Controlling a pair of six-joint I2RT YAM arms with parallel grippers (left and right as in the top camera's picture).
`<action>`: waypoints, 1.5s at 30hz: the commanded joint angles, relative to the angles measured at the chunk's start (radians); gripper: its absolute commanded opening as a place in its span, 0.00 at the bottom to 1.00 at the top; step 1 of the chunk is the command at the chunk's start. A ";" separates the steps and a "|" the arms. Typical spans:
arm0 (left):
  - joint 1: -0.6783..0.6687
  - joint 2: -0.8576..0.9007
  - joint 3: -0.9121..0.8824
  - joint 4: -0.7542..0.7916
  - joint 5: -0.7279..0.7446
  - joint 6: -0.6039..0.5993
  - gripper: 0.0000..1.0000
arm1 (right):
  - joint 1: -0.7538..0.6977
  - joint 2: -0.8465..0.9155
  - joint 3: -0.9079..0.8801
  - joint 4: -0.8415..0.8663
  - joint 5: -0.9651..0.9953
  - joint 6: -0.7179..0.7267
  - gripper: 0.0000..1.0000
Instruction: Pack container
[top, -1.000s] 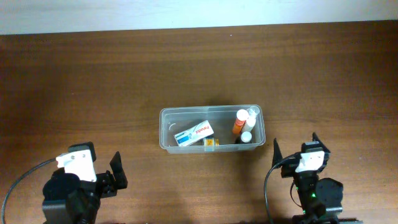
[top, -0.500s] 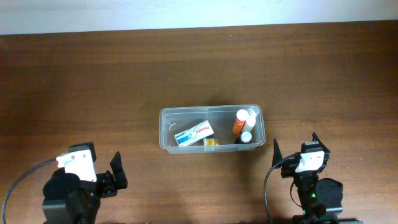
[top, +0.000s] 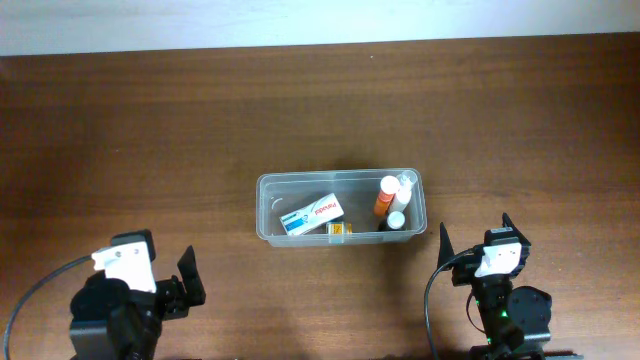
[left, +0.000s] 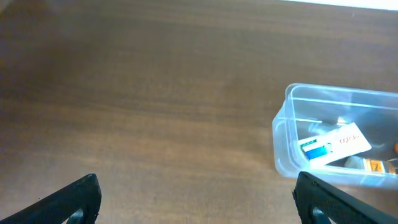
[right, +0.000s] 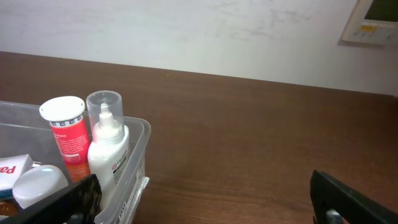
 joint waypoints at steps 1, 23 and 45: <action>0.002 -0.047 -0.038 0.006 -0.022 -0.005 0.99 | -0.005 -0.004 -0.007 0.000 -0.006 -0.007 0.98; 0.000 -0.461 -0.843 0.933 0.151 -0.005 0.99 | -0.005 -0.004 -0.007 0.000 -0.006 -0.007 0.98; 0.000 -0.461 -0.843 0.933 0.151 -0.005 0.99 | -0.005 -0.004 -0.007 0.000 -0.006 -0.007 0.98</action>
